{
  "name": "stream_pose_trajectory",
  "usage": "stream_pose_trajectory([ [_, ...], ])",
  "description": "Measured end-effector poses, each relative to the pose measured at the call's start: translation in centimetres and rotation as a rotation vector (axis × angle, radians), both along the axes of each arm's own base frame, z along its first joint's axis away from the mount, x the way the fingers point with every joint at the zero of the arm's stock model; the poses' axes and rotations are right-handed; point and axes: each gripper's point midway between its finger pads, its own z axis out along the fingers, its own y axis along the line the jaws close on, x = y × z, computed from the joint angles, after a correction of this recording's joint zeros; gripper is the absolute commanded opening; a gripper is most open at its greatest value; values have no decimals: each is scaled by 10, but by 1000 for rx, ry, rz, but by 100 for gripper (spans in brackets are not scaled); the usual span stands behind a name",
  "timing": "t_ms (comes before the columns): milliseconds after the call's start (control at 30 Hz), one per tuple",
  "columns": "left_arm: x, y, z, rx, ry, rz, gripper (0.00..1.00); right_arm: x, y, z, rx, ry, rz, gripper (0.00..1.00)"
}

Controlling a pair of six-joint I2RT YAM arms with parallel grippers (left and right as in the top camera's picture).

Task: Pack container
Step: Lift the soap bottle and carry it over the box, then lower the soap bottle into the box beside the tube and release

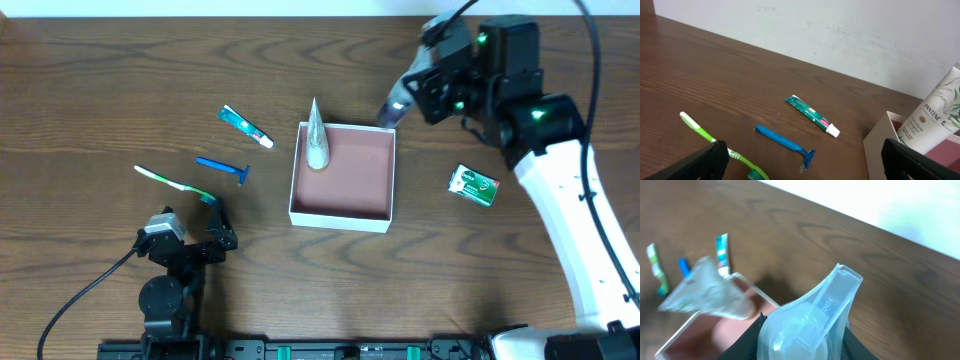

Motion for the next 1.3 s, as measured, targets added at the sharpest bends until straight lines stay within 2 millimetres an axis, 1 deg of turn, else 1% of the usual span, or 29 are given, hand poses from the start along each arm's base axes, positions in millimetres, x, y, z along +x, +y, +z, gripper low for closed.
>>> stream_pose_trajectory([
  [100, 0, 0, 0, 0, 0, 0, 98, -16, 25, -3, -21, 4, 96, 1],
  [167, 0, 0, 0, 0, 0, 0, 98, -27, 37, -7, -43, 15, 152, 1],
  [267, 0, 0, 0, 0, 0, 0, 98, -39, 50, -11, -68, 17, 219, 1],
  [367, 0, 0, 0, 0, 0, 0, 98, -45, 56, -13, -85, 16, 257, 1],
  [533, 0, 0, 0, 0, 0, 0, 98, -46, 57, -15, -101, 6, 279, 2],
  [600, 0, 0, 0, 0, 0, 0, 98, -44, 58, -19, -110, 9, 288, 2],
  [700, 0, 0, 0, 0, 0, 0, 98, -41, 62, -33, -132, 32, 309, 2],
  [833, 0, 0, 0, 0, 0, 0, 98, -38, 76, -55, -153, 62, 359, 2],
  [933, 0, 0, 0, 0, 0, 0, 98, -37, 84, -68, -168, 70, 390, 1],
  [1067, 0, 0, 0, 0, 0, 0, 98, -37, 95, -79, -189, 67, 438, 1],
  [1300, 0, 0, 0, 0, 0, 0, 98, -36, 106, -97, -225, 55, 509, 1],
])
